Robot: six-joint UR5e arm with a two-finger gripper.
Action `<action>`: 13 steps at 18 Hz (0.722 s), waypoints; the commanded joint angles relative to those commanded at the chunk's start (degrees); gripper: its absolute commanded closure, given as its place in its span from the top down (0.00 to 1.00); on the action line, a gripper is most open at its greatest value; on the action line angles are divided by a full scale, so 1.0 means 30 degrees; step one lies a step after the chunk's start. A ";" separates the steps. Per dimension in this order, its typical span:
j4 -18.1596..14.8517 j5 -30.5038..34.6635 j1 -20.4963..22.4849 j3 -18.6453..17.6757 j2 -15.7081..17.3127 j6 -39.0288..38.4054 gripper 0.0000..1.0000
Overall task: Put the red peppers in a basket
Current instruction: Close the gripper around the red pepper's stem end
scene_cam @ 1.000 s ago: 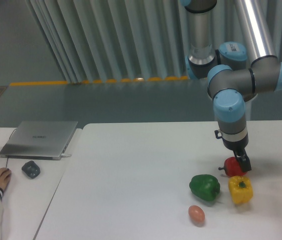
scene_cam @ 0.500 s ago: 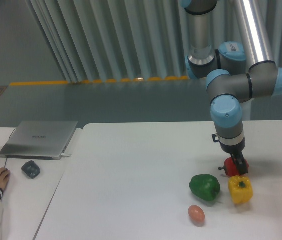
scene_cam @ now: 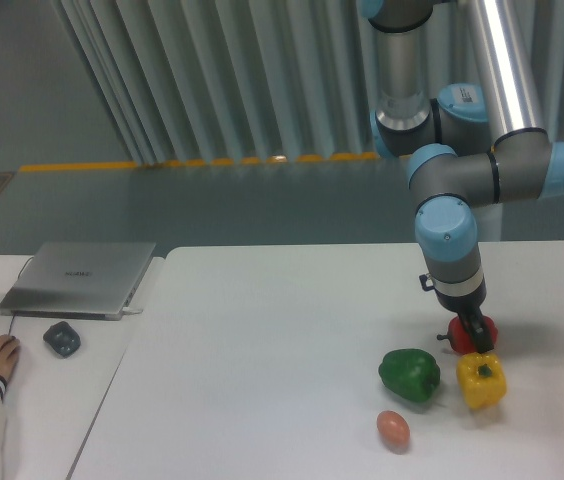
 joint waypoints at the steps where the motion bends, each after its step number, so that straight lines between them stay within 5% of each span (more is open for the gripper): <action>1: -0.0029 0.0059 -0.0001 0.0058 0.0029 0.0000 0.73; 5: -0.0117 0.0089 -0.0001 0.0205 0.0029 -0.0029 0.55; 13: -0.0351 0.0089 0.0057 0.0410 0.0234 0.0000 0.39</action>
